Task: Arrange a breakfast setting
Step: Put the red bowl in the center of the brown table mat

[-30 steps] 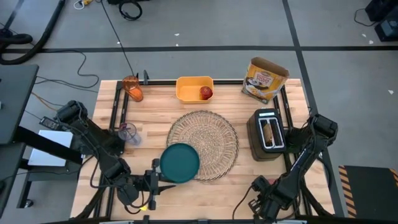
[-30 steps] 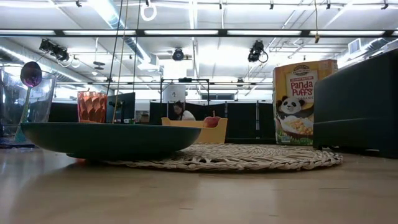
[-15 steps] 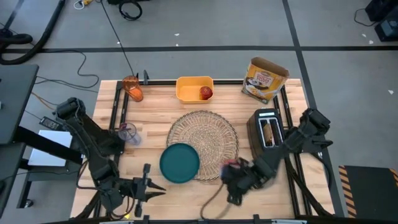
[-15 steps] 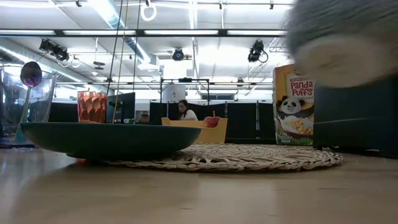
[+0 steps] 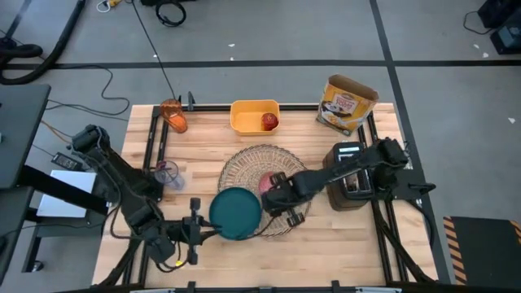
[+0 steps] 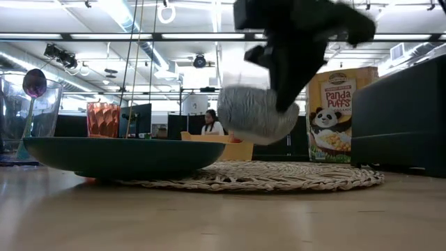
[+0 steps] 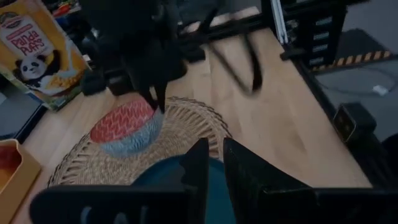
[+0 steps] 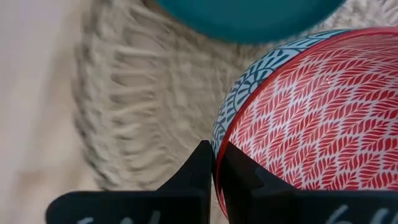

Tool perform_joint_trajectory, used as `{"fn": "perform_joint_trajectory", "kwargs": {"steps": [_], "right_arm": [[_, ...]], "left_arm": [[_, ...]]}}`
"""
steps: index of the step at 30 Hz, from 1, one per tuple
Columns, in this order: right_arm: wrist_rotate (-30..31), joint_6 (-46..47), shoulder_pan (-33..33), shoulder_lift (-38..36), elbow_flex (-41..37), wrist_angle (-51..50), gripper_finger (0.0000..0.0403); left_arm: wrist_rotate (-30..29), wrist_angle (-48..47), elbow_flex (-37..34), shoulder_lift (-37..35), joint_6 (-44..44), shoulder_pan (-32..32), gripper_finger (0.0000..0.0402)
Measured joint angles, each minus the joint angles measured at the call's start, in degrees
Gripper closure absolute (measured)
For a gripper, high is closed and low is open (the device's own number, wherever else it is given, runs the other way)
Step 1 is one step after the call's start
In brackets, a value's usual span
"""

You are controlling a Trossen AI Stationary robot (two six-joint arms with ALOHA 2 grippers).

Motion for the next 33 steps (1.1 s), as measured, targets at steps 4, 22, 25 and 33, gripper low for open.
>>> {"fn": "perform_joint_trajectory", "kwargs": {"steps": [4,22,25,33], "right_arm": [[1.2,-5.1,-1.9,2.2,1.9,-0.7,0.0381],[-2.5,-12.9,-8.1,5.8,2.0,1.3,0.0375],[-2.8,-12.8,-7.8,5.9,2.0,1.7,0.0369],[-0.8,-11.6,-6.6,5.8,2.0,4.0,0.0336]], "left_arm": [[0.2,-0.3,0.0,-2.8,-0.4,0.6,0.0347],[-0.4,-4.0,0.0,-12.9,4.9,1.3,0.0347],[-0.5,-4.1,0.0,-12.8,5.9,1.9,0.0347],[-0.5,-3.7,0.0,-13.0,7.7,5.6,0.0347]]}}
